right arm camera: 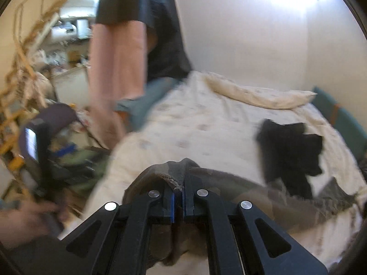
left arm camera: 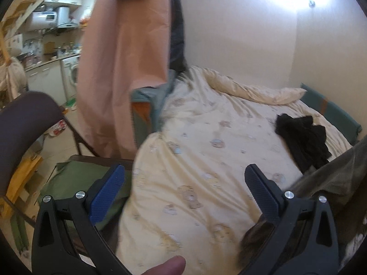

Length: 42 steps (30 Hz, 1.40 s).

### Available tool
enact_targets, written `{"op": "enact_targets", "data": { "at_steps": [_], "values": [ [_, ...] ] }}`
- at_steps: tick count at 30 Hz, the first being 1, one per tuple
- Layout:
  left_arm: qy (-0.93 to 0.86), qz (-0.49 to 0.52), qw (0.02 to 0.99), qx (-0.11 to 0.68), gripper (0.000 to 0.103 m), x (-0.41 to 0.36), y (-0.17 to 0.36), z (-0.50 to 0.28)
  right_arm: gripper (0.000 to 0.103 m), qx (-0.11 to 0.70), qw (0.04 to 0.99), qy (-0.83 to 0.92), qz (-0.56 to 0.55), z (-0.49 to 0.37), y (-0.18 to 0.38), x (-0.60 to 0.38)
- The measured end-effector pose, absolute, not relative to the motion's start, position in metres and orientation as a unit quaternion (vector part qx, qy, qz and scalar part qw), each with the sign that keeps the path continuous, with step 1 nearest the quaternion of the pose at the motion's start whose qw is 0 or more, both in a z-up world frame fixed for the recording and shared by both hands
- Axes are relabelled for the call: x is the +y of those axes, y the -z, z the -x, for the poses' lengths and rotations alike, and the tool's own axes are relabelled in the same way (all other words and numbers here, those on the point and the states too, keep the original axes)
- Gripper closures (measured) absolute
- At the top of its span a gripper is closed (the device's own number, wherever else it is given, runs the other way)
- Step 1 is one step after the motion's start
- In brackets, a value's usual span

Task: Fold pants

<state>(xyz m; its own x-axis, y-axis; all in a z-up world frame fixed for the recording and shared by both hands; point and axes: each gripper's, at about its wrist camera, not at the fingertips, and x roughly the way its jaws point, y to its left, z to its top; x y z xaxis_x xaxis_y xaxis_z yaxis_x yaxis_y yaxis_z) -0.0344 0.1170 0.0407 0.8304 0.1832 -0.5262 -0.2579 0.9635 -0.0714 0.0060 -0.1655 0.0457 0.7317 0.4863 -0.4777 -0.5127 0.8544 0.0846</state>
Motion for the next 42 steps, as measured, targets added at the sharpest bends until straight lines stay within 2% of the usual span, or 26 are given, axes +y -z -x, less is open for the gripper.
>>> {"op": "enact_targets", "data": {
  "at_steps": [6,13,14,17,19,21,22,23,25,32,38,42],
  "values": [
    [-0.152,0.096,0.944,0.275,0.000,0.154,-0.037,0.045,0.100,0.248,0.933,-0.260,-0.009,-0.057,-0.071,-0.130],
    [-0.155,0.088,0.942,0.284,0.000,0.154,-0.031,0.042,0.099,0.340,0.920,-0.180,-0.076,-0.160,-0.005,-0.168],
    [-0.152,0.086,0.941,0.289,0.000,0.151,-0.028,0.039,0.095,0.361,0.912,-0.171,-0.088,-0.175,0.007,-0.172],
    [-0.144,0.082,0.939,0.301,0.000,0.144,-0.023,0.032,0.091,0.407,0.896,-0.161,-0.079,-0.202,0.035,-0.176],
    [-0.137,0.077,0.939,0.307,0.000,0.138,-0.019,0.026,0.088,0.410,0.895,-0.163,-0.064,-0.208,0.043,-0.174],
    [-0.132,0.067,0.938,0.314,0.000,0.131,-0.015,0.019,0.068,0.413,0.892,-0.176,-0.059,-0.206,0.047,-0.177],
    [-0.130,0.066,0.937,0.317,0.000,0.128,-0.013,0.017,0.032,0.413,0.890,-0.182,-0.061,-0.207,0.048,-0.180],
    [-0.127,0.067,0.936,0.322,0.000,0.125,-0.010,0.014,0.009,0.408,0.892,-0.183,-0.062,-0.203,0.049,-0.184],
    [-0.120,0.072,0.932,0.334,0.000,0.121,-0.005,0.008,0.008,0.383,0.905,-0.178,-0.059,-0.190,0.048,-0.194],
    [-0.075,0.088,0.916,0.384,0.000,0.092,0.019,-0.007,0.008,0.394,0.905,-0.152,-0.056,-0.145,0.085,-0.243],
    [-0.030,0.112,0.884,0.453,0.000,0.053,0.061,-0.024,0.008,0.435,0.882,-0.128,-0.128,-0.134,0.130,-0.284],
    [0.021,0.125,0.871,0.474,0.001,0.015,0.082,-0.028,0.008,0.422,0.885,-0.136,-0.139,-0.135,0.125,-0.291]
  ]
}}
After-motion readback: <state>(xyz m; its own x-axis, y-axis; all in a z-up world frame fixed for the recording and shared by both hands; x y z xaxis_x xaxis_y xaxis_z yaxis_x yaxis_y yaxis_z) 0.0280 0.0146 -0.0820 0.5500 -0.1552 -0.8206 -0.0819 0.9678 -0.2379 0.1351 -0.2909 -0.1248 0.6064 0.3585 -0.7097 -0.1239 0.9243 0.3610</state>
